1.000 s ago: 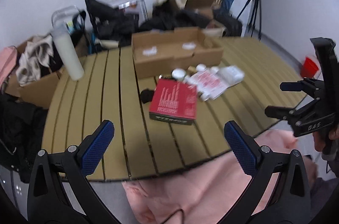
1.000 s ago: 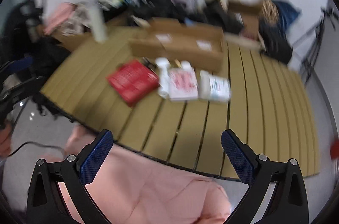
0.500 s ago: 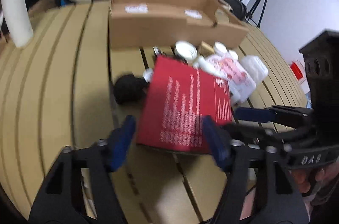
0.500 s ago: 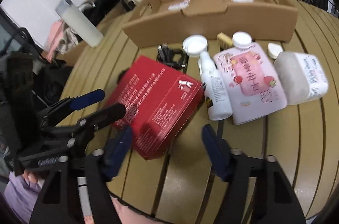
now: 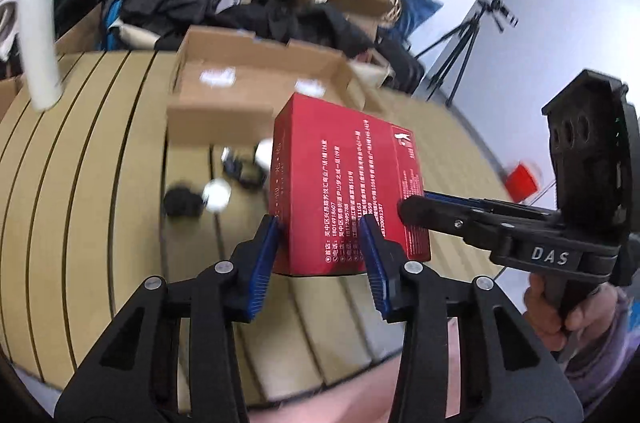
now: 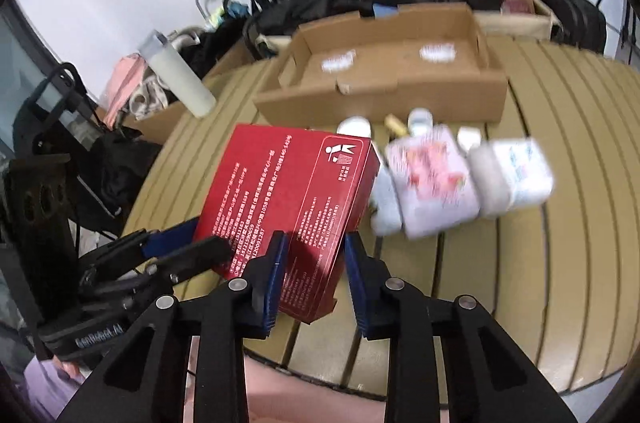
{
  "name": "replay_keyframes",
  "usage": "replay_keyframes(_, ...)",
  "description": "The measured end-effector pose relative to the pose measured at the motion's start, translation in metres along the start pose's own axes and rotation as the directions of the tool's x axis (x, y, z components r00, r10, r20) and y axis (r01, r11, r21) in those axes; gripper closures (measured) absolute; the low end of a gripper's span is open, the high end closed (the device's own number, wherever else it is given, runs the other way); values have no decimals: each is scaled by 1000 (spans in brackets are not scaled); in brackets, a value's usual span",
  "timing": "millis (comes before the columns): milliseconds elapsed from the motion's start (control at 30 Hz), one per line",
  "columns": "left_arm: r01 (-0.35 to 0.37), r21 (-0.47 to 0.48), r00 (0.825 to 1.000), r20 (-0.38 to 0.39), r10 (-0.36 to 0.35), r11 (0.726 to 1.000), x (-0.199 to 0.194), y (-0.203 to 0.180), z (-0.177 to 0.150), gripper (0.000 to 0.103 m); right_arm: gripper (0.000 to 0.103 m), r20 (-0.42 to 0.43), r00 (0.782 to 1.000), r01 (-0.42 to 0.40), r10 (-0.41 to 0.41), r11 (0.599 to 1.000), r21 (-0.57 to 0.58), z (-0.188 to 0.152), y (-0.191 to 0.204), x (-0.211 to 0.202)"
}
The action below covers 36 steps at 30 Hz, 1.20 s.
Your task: Organize objects
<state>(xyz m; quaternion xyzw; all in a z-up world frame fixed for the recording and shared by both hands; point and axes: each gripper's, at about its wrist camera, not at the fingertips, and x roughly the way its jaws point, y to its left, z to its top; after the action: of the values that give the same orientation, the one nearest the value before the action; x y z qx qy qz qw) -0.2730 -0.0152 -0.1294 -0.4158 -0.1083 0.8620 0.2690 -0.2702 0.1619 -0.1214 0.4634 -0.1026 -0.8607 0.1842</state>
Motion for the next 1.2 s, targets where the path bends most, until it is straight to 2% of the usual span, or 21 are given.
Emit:
replay_keyframes(100, 15, -19, 1000, 23, -14, 1000, 9, 12, 49, 65, 71, 33, 999, 1, 0, 1000, -29, 50, -2, -1)
replay_keyframes(167, 0, -32, 999, 38, 1, 1000, 21, 24, 79, 65, 71, 14, 1000, -8, 9, 1000, -27, 80, -7, 11)
replay_keyframes(267, -76, -40, 997, 19, 77, 996, 58, 49, 128, 65, 71, -18, 1000, -20, 20, 999, -29, 133, -13, 42)
replay_keyframes(367, -153, -33, 988, -36, 152, 988, 101, 70, 153, 65, 71, -15, 1000, -6, 6, 1000, -21, 183, -26, 90)
replay_keyframes(400, -191, -36, 979, -74, 188, 981, 124, 84, 162, 65, 71, -29, 1000, 4, -4, 1000, -9, 199, -33, 114)
replay_keyframes(500, -296, -46, 948, -133, 288, 954, 167, 115, 176, 62, 71, -109, 994, 26, -26, 1000, 1, 225, -46, 183)
replay_keyframes(533, -310, -55, 945, -131, 300, 949, 175, 123, 176, 62, 71, -137, 990, 35, -34, 999, 3, 227, -49, 203)
replay_keyframes(600, -359, -52, 927, -137, 350, 932, 185, 133, 176, 62, 71, -191, 976, 106, -108, 994, -21, 228, -50, 244)
replay_keyframes(633, -356, -50, 928, -141, 346, 933, 186, 134, 177, 60, 71, -219, 968, 119, -125, 992, -42, 227, -51, 256)
replay_keyframes(667, -339, -52, 934, -139, 329, 939, 184, 134, 176, 54, 71, -230, 967, 101, -108, 994, -43, 227, -52, 261)
replay_keyframes(700, -309, -57, 946, -122, 301, 949, 177, 132, 174, 49, 71, -204, 976, 67, -70, 997, -24, 227, -55, 258)
replay_keyframes(733, -291, -51, 954, -96, 285, 955, 168, 127, 173, 37, 70, -196, 979, 56, -58, 998, -18, 228, -58, 254)
replay_keyframes(767, -305, -31, 951, -70, 302, 952, 156, 119, 172, 32, 70, -194, 979, 57, -60, 998, -23, 228, -59, 249)
replay_keyframes(867, -352, 29, 935, -37, 353, 935, 125, 95, 175, 29, 67, -171, 980, 88, -99, 994, -70, 229, -58, 220)
replay_keyframes(900, -368, 49, 928, -37, 370, 929, 109, 83, 175, 26, 61, -164, 981, 86, -100, 992, -88, 227, -56, 203)
replay_keyframes(933, -388, 65, 920, -39, 391, 919, 97, 75, 174, 16, 57, -157, 982, 90, -105, 991, -101, 226, -55, 187)
replay_keyframes(967, -424, 87, 903, -40, 429, 901, 79, 65, 173, 7, 45, -134, 985, 96, -112, 988, -122, 223, -54, 159)
replay_keyframes(1000, -462, 101, 884, -35, 467, 881, 63, 57, 171, 5, 32, -120, 986, 100, -117, 986, -136, 222, -54, 141)
replay_keyframes(1067, -508, 131, 858, -9, 514, 851, 26, 39, 166, 5, 24, -90, 988, 111, -127, 980, -168, 214, -49, 94)
replay_keyframes(1133, -521, 136, 851, 6, 525, 843, -9, 22, 160, 3, 24, -61, 987, 134, -148, 971, -200, 203, -43, 42)
replay_keyframes(1200, -517, 119, 855, 18, 519, 848, -43, 5, 152, 0, 23, -27, 981, 180, -190, 958, -224, 190, -38, -10)
